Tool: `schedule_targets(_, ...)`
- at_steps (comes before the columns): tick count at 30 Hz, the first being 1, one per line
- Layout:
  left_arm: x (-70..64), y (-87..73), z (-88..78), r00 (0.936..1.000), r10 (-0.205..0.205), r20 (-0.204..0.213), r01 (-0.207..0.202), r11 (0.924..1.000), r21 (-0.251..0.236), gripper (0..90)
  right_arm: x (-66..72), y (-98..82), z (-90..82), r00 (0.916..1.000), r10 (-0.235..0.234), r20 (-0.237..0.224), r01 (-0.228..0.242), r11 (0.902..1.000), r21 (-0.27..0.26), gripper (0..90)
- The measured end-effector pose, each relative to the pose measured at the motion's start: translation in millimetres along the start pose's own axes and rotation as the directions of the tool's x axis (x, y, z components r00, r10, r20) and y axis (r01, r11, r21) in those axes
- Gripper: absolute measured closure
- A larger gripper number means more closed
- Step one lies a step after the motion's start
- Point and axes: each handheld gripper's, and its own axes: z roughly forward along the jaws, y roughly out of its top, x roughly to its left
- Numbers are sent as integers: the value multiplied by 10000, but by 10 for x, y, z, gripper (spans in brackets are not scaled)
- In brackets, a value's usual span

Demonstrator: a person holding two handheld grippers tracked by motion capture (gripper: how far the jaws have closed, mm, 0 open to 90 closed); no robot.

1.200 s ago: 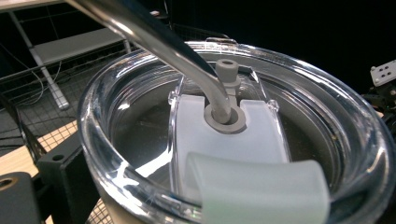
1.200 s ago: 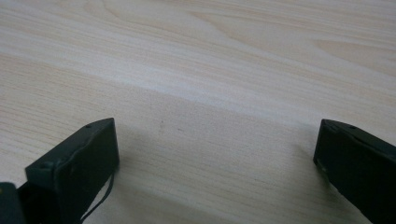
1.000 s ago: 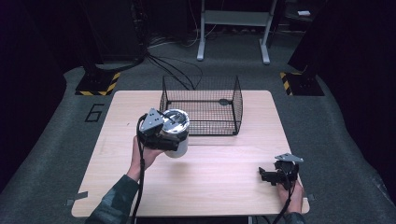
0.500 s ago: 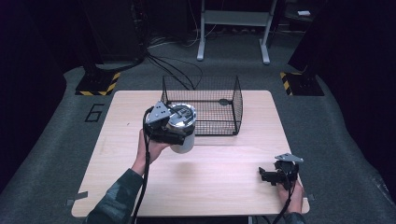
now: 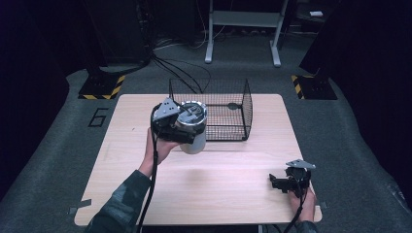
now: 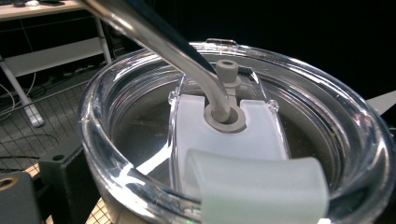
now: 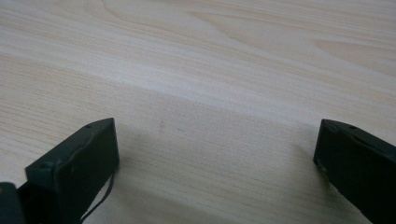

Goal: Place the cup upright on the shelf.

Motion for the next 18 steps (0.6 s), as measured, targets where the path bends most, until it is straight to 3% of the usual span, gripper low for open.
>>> schedule_targets(18, 147, 333, 217, 9998, 58, -212, -60, 9999, -91, 34, -1, 0, 0, 10000, -4, 2, 4, 10000, -4, 0)
